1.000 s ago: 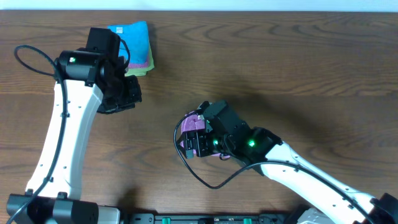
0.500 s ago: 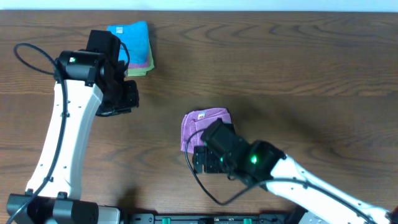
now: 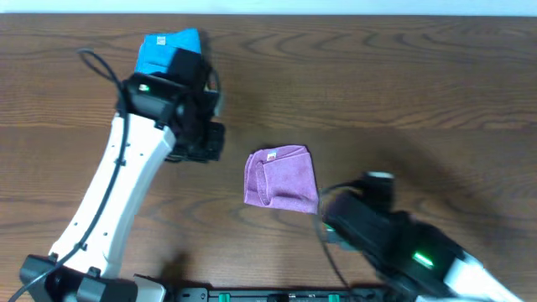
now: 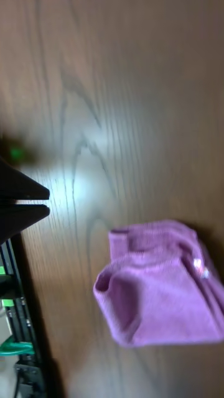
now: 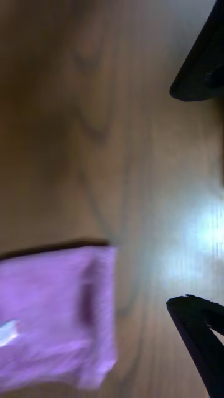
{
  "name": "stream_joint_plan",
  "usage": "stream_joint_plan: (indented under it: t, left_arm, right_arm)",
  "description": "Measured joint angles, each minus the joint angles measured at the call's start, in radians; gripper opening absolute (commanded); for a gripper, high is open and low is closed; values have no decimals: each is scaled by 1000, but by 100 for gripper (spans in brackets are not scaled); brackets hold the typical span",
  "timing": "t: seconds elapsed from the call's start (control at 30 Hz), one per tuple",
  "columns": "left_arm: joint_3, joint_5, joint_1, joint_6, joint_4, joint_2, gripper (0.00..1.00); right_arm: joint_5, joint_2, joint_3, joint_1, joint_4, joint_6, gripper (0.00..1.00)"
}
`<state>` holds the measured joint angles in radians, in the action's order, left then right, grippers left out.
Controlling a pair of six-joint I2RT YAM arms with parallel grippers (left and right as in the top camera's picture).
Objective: Fold the cloth
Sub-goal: 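Release the folded purple cloth and retract the right gripper to the right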
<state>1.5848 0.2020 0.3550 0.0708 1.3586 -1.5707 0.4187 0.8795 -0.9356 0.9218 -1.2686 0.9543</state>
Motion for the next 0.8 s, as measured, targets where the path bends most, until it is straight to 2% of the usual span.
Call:
stream_joint_plan:
  t: [0.1, 0.27, 0.47, 0.8]
  left_arm:
    - [0, 8, 42, 7, -28, 0, 6]
    - [0, 55, 70, 11, -60, 0, 7]
    - [0, 87, 93, 27, -71, 0, 8]
    - [0, 94, 101, 48, -69, 0, 8]
  right_arm:
    - [109, -211, -2, -15, 1, -55, 99]
    - [208, -391, -6, -84, 100, -222, 99]
    - [210, -336, -6, -171, 124, -383, 99]
    - [206, -219, -6, -194, 126, -440, 99]
